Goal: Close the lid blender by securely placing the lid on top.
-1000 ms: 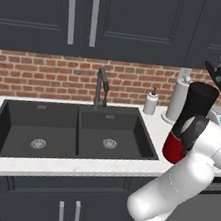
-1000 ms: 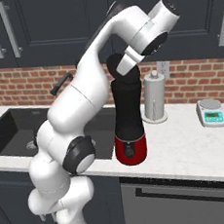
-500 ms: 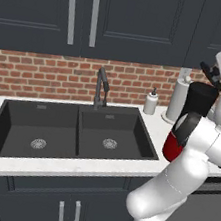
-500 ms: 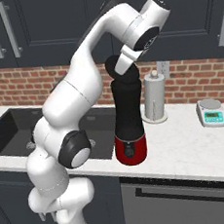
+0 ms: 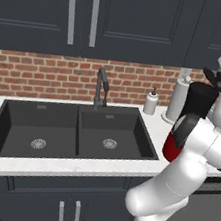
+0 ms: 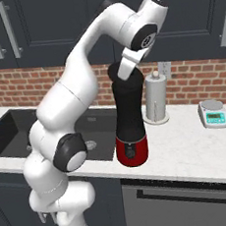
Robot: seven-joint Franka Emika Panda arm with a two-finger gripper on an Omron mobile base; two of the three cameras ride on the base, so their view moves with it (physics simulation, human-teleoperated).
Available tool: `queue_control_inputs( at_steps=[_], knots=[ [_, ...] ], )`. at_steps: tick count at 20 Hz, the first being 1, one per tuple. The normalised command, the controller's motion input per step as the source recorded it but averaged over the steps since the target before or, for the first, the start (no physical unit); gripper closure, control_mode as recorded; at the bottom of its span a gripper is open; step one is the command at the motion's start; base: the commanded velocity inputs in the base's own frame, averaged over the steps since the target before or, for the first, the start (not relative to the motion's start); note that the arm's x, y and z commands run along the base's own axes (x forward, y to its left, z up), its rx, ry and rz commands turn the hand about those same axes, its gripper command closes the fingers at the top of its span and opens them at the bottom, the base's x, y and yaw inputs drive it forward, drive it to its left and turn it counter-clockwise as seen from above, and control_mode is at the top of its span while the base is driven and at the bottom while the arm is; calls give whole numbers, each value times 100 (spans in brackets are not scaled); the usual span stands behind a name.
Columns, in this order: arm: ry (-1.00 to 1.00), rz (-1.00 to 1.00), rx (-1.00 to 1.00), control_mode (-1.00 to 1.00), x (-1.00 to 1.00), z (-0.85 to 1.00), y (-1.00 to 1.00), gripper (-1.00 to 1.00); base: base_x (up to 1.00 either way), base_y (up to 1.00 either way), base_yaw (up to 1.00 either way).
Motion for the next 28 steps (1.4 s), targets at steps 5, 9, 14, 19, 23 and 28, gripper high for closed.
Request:
queue_control_inputs(
  at_steps=[5,9,14,19,23,28],
  knots=[
    [0,0,-13,-100,-30,-9,11,100,0,0,0],
    [0,0,-11,-100,-3,-11,52,100,0,0,0],
    [0,0,-1,-100,17,-2,36,100,0,0,0],
    [0,0,0,-100,20,-10,0,100,0,0,0],
    [0,0,0,-100,13,-4,-8,100,0,0,0],
    [0,0,-1,-100,7,14,-12,100,0,0,0]
  ],
)
